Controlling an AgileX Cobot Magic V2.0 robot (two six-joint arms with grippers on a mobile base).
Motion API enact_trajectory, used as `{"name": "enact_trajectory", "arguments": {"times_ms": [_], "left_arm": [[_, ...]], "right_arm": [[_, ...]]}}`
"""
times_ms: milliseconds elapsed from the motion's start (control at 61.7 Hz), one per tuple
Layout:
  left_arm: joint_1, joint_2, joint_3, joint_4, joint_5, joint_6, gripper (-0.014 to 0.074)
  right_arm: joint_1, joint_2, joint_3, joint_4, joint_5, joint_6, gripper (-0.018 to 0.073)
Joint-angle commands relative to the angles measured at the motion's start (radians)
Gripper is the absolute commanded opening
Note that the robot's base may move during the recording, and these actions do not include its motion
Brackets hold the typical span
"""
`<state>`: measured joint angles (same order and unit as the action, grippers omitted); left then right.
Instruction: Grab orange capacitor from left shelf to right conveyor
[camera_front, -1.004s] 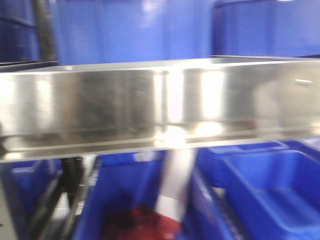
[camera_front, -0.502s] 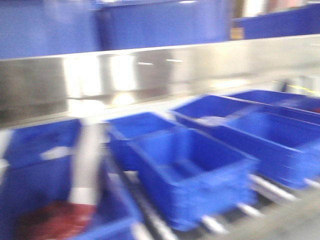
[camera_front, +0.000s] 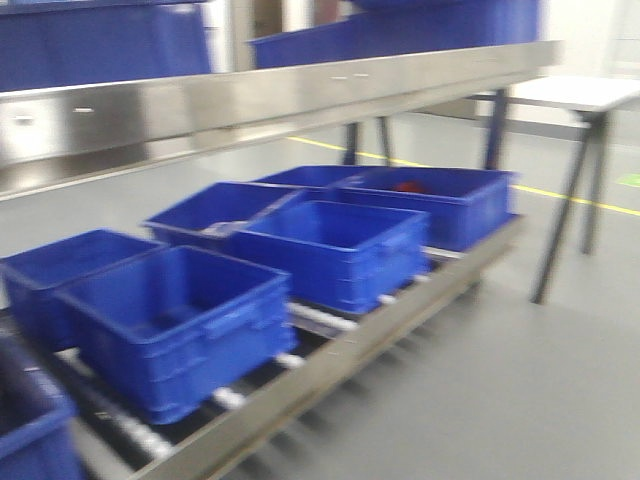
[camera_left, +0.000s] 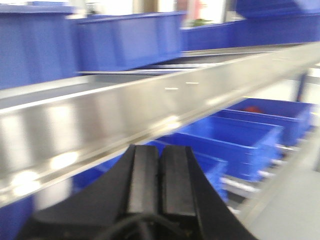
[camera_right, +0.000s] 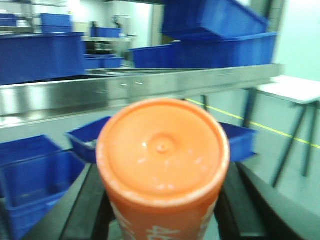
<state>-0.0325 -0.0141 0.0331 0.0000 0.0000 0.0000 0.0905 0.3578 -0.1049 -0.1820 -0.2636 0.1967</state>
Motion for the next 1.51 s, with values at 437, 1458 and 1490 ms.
{"name": "enact_trajectory", "arguments": {"times_ms": [437, 1458, 1490], "left_arm": [[-0.008, 0.010, -0.008, -0.005, -0.090, 0.000, -0.0105], [-0.008, 0.010, -0.008, -0.005, -0.090, 0.000, -0.0105], [-0.008, 0.010, -0.008, -0.005, -0.090, 0.000, -0.0105]], "right_arm": [[-0.006, 0.002, -0.030, 0.003, -0.096, -0.010, 0.0055], [-0.006, 0.002, -0.030, 0.003, -0.096, -0.010, 0.0055], [-0.006, 0.002, -0.030, 0.003, -0.096, -0.010, 0.0055]]}}
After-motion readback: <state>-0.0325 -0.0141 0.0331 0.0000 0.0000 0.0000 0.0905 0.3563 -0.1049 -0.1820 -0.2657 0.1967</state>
